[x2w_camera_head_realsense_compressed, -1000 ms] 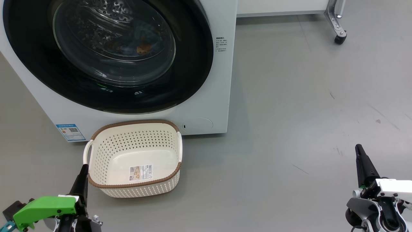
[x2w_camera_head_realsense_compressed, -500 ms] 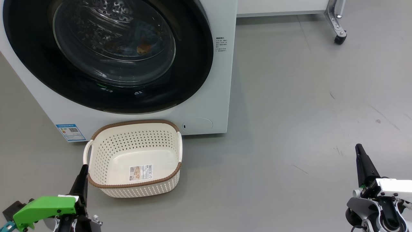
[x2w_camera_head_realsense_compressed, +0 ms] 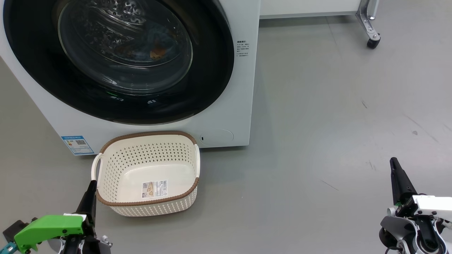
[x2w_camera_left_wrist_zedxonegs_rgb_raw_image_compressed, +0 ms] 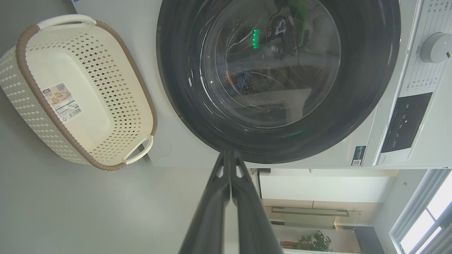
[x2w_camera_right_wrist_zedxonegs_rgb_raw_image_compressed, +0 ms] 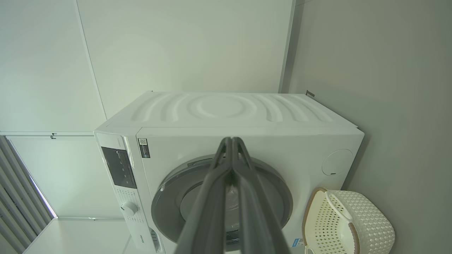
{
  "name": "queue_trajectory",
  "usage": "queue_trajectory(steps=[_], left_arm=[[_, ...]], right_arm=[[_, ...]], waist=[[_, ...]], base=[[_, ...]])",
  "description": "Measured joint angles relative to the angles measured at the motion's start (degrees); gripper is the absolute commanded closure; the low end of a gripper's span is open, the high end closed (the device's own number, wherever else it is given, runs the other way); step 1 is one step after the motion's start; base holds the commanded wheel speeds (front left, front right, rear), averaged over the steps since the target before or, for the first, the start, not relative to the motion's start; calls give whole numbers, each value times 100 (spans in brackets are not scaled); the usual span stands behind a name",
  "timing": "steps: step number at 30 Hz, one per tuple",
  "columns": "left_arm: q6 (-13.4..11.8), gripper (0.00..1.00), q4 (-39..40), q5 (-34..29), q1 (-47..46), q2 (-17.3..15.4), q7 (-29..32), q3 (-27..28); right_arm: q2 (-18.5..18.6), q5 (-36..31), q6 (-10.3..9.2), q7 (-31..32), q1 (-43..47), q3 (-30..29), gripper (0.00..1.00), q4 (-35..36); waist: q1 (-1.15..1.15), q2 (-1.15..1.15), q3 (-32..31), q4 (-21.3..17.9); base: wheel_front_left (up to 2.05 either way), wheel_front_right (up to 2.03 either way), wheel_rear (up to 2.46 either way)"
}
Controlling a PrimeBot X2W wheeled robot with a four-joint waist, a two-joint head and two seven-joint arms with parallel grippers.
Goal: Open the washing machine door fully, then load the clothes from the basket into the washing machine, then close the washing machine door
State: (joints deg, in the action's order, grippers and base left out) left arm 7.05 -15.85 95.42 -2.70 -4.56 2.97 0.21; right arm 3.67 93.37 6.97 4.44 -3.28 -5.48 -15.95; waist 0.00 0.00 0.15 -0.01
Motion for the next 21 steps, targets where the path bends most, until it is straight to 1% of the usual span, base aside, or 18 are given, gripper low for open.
queue_trajectory(steps=[21], left_arm=[[1, 100, -7, 0, -4, 0, 0, 11]], right_arm=[[-3, 0, 0, 1, 0, -7, 100, 1]], waist=[[0, 0, 0, 0]], base=[[0, 0, 0]])
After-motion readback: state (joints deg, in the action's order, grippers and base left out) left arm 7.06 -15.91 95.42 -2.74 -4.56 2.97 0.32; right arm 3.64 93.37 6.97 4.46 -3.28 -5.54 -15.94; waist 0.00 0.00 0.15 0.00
